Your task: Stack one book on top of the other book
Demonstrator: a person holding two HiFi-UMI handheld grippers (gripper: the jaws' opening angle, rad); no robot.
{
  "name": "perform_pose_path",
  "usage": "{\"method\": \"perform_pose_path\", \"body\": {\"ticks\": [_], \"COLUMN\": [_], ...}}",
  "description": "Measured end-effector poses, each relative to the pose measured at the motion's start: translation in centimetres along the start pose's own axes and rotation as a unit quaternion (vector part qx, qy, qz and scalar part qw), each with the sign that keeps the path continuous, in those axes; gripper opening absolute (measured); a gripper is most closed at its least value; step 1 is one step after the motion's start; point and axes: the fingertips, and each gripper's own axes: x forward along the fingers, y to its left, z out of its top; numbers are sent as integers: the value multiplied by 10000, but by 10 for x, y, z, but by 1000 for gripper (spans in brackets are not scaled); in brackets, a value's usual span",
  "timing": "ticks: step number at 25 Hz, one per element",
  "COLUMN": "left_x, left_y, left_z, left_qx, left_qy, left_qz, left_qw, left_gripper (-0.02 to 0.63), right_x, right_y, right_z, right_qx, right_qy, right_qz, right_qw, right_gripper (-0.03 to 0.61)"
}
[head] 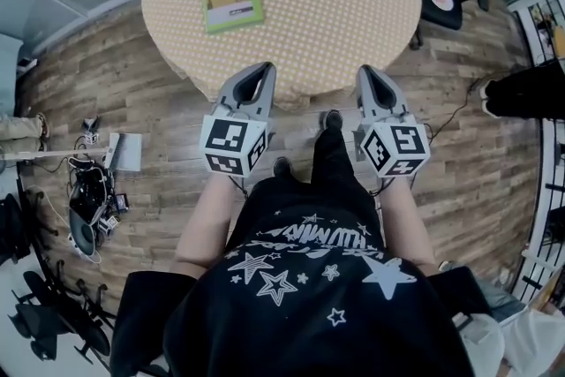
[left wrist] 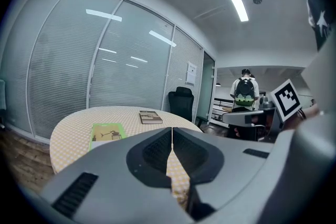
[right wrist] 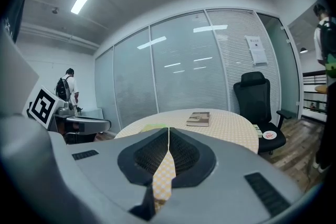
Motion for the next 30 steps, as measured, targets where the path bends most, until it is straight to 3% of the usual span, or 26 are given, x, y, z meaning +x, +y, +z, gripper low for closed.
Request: {"method": "perform_pose_path", "body": {"ticks": [10,30], "left_x": [45,210], "left_y": [17,37], "left_z": [8,53], "left_qx": [47,101], "left_qy": [98,151], "left_qz": [567,658], "left_qw": [9983,9977], "left_gripper": [14,14], "right_x": [69,180], "right_y": [-51,-179], "right_z": [14,52], "right_qx": [129,404], "right_qy": [-109,-120], "right_qz": [369,470], "right_qw": [9992,9980], "right_gripper": [28,28]}}
